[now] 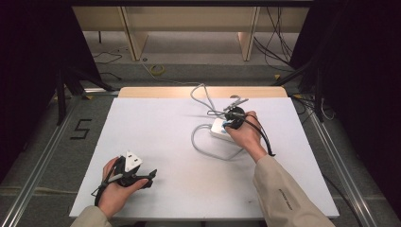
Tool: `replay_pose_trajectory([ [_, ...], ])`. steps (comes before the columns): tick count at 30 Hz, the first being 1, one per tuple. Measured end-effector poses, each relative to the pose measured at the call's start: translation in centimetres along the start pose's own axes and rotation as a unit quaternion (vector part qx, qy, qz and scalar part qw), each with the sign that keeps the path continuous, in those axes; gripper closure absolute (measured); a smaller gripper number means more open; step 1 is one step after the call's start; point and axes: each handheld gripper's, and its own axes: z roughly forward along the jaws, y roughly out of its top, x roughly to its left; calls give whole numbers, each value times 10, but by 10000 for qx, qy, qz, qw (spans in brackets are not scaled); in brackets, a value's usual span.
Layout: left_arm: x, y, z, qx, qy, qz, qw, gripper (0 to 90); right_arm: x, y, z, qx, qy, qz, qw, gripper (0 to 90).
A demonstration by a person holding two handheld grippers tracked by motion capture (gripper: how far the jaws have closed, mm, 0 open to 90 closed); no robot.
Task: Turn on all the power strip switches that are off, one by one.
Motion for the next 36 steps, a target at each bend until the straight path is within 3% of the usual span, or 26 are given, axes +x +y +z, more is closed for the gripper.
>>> replay_pose_trajectory([
  [36,2,-1,-1,-17,46,-24,10000,176,-20,-11,-21,233,-238,0,9994,900],
])
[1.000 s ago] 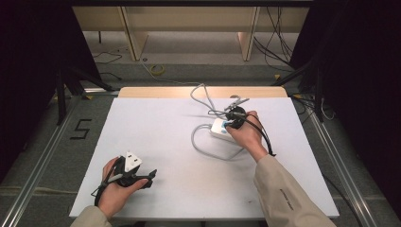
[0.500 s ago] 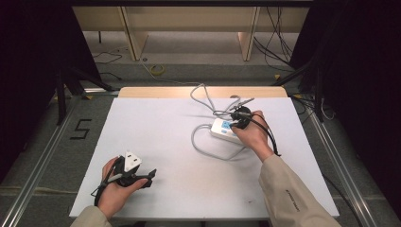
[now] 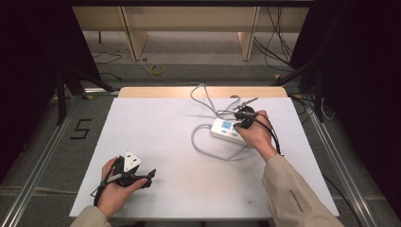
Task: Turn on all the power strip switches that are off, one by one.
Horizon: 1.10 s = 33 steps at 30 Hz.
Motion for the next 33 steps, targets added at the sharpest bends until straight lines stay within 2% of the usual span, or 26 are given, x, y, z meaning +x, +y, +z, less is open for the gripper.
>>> replay_pose_trajectory([
  [13,0,0,0,3,2,-1,10000,176,-13,-9,-8,75,-76,97,9999,900],
  [33,0,0,0,-6,11,-20,10000,176,-21,-16,-13,248,-107,188,9995,900],
])
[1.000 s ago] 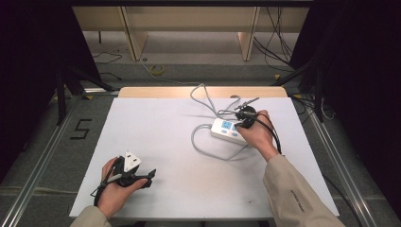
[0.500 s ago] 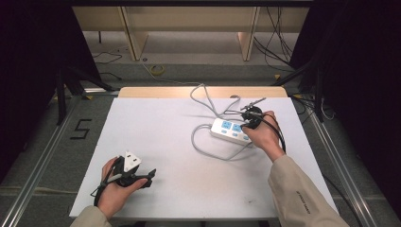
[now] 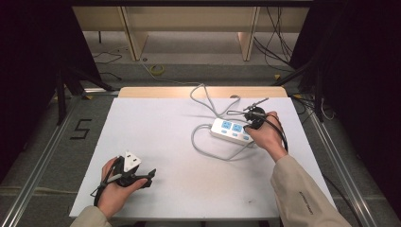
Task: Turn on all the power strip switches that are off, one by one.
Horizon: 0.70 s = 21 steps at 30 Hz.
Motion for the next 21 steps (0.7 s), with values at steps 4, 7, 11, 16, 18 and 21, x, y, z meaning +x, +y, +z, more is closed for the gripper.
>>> replay_pose_trajectory([
  [4,0,0,0,5,0,3,10000,176,-1,-1,0,24,8,22,10000,900],
  [7,0,0,0,0,2,-2,10000,176,-2,-1,-1,44,5,26,10000,900],
  [11,0,0,0,2,3,1,10000,176,-2,-2,-1,69,8,26,10000,900],
  [16,0,0,0,-2,3,-4,10000,176,-2,-3,-1,107,19,32,9999,900],
  [18,0,0,0,2,3,-1,10000,176,-3,-3,-2,128,23,33,9999,900],
  [21,0,0,0,-4,0,-12,10000,176,-4,-3,-2,161,33,24,9999,900],
])
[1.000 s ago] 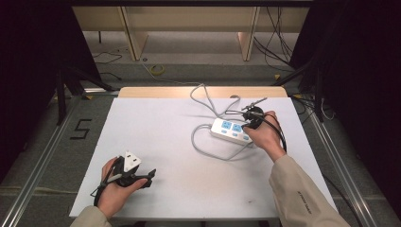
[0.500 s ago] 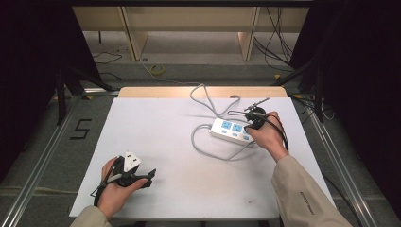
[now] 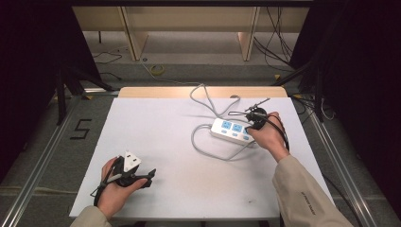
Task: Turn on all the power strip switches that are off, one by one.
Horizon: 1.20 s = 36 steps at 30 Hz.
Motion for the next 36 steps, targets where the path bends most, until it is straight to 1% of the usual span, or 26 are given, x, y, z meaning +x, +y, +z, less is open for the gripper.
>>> replay_pose_trajectory([
  [19,0,0,0,4,4,12,10000,176,-1,-3,3,136,60,47,9999,900],
  [26,0,0,0,1,4,12,10000,176,0,-3,5,198,91,37,9998,900],
  [32,0,0,0,12,-1,29,10000,176,1,-3,7,196,94,24,9998,900],
  [36,0,0,0,4,3,12,10000,175,1,-3,8,254,120,17,9996,900],
])
